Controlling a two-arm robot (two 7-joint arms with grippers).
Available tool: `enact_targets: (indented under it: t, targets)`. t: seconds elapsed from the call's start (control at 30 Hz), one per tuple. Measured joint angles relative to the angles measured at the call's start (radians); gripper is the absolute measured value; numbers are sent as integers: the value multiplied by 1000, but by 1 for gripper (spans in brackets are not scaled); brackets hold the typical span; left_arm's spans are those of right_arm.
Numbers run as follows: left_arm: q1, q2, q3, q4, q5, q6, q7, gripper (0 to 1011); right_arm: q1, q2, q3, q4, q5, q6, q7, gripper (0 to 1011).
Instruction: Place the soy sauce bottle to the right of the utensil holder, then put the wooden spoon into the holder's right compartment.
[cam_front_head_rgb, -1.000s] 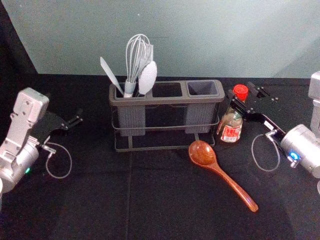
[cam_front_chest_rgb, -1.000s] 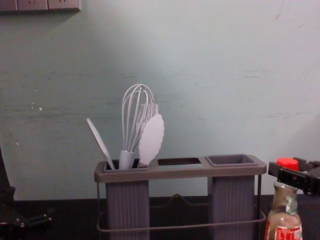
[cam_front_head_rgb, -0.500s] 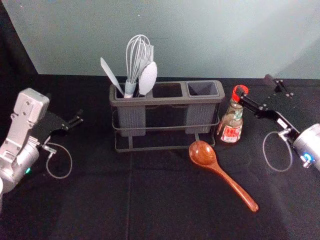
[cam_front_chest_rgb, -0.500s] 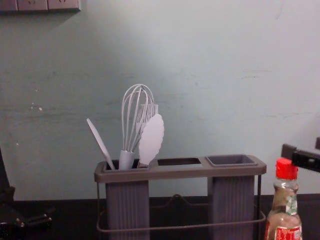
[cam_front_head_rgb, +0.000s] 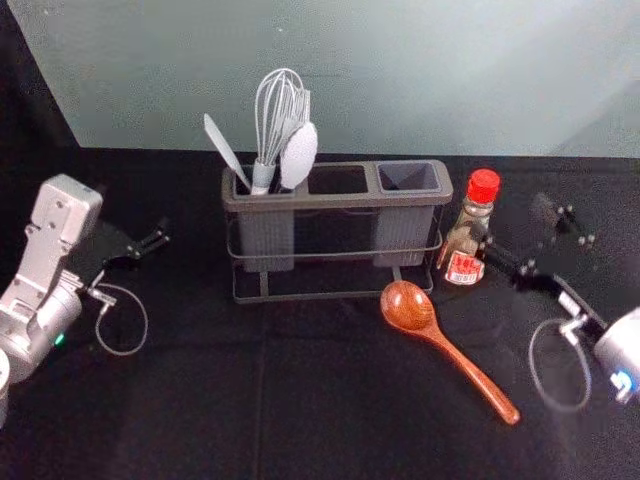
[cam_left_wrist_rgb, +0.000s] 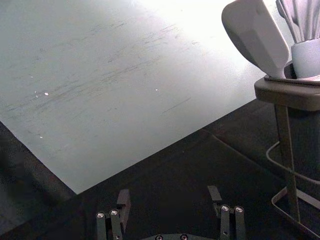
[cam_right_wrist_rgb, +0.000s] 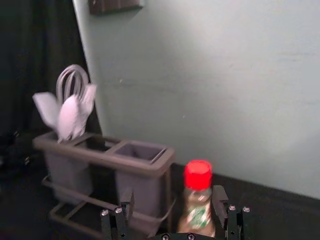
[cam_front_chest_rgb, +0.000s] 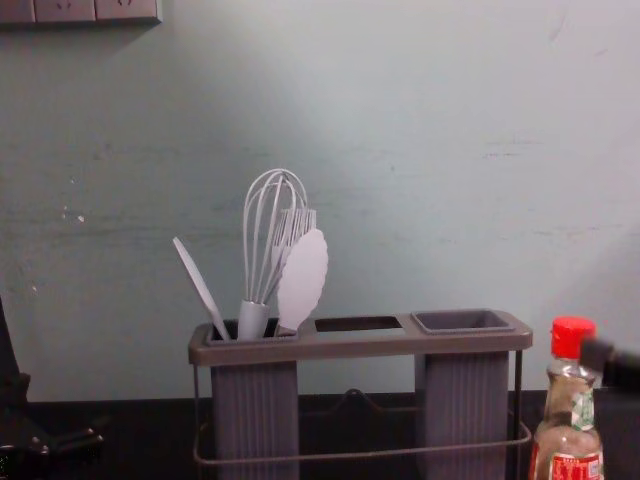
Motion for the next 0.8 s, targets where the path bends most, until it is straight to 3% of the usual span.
enact_targets:
  t: [0.3, 0.5, 0.8]
  targets:
    - [0, 0, 0, 0, 0, 0, 0, 1011, -55, -24, -45, -7, -73, 15, -19, 1003]
    - [0, 0, 0, 0, 0, 0, 0, 1011, -54, -51, -76, 29, -112, 23, -26, 1003]
    - [0, 0, 0, 0, 0, 0, 0, 1011, -50, -67, -85, 43, -130, 23, -26, 1003]
